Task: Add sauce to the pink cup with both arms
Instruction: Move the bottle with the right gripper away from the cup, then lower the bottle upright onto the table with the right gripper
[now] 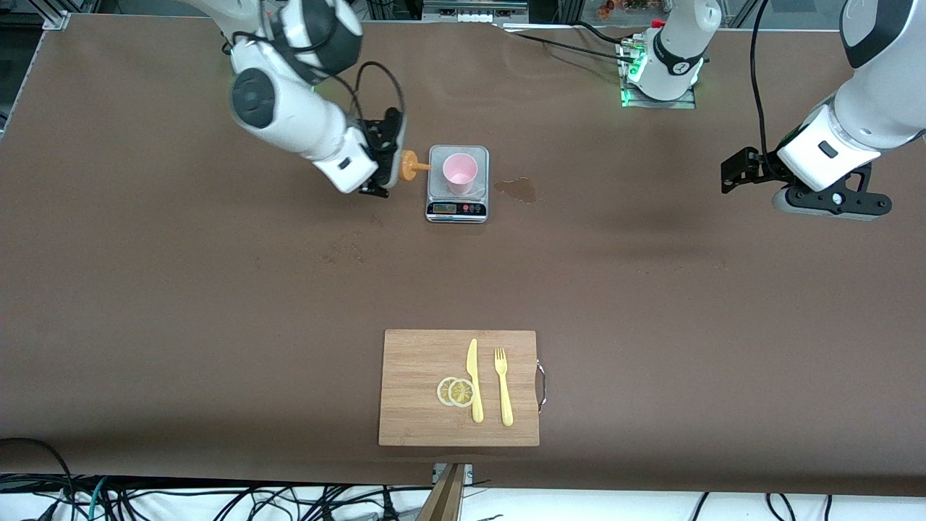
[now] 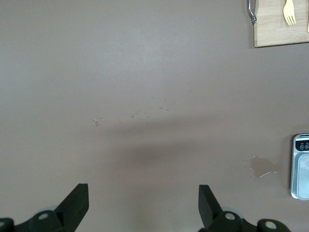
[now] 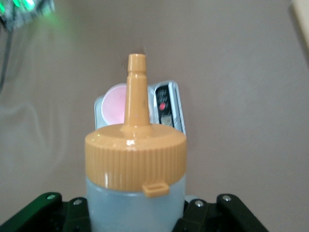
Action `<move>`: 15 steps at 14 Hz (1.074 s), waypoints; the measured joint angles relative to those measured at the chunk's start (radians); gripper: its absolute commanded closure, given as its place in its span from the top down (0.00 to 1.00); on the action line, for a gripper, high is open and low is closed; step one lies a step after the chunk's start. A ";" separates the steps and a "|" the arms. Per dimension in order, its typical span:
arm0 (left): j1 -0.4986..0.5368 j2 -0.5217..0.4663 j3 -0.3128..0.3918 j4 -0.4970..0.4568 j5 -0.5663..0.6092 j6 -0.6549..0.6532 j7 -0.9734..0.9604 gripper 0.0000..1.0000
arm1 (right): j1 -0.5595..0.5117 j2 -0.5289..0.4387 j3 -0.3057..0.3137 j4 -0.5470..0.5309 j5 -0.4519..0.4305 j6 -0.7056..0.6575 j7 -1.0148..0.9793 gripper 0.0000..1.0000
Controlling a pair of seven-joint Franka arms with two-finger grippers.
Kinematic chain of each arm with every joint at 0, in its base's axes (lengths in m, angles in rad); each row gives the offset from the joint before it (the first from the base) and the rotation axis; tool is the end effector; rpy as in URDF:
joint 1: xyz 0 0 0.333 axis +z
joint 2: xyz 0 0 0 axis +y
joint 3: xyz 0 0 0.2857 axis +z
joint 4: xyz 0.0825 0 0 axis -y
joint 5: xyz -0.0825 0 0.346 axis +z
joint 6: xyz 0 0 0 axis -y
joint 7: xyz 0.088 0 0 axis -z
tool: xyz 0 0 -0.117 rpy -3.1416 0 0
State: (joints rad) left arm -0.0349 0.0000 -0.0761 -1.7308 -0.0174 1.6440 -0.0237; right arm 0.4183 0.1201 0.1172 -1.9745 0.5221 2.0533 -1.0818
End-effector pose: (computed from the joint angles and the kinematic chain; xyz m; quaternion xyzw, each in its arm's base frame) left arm 0.5114 -0.0589 0.5208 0.9981 -0.0426 -0.0439 0.0057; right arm 0.4528 0.3036 0.3927 -0.7559 -0.6115 -0.0433 0.2298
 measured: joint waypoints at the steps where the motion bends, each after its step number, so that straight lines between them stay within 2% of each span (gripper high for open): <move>1: 0.000 0.000 0.000 0.000 0.000 0.000 0.000 1.00 | -0.046 -0.009 -0.001 0.001 0.052 0.000 -0.068 0.04; 3: 0.000 0.000 0.000 0.000 0.000 0.000 0.000 1.00 | -0.145 -0.020 -0.006 0.002 0.137 -0.014 -0.196 0.04; 5: 0.000 0.000 0.000 0.000 0.000 0.000 0.000 1.00 | -0.261 -0.020 -0.025 0.016 0.239 -0.094 -0.341 0.04; 8: 0.000 0.000 -0.001 0.000 0.000 0.000 0.000 1.00 | -0.416 0.030 -0.107 0.073 0.391 -0.279 -0.570 0.04; 11: 0.000 0.000 -0.001 0.000 0.000 0.000 0.000 1.00 | -0.500 0.146 -0.208 0.126 0.498 -0.447 -0.780 0.04; 15: 0.000 0.000 -0.001 0.000 0.000 0.000 0.000 1.00 | -0.634 0.383 -0.234 0.277 0.578 -0.638 -1.020 0.04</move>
State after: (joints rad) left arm -0.0353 0.0000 -0.0768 -1.7307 -0.0174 1.6441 -0.0238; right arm -0.2155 0.5028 -0.1168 -1.6971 1.0997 1.4156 -2.1016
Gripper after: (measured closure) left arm 0.000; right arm 0.819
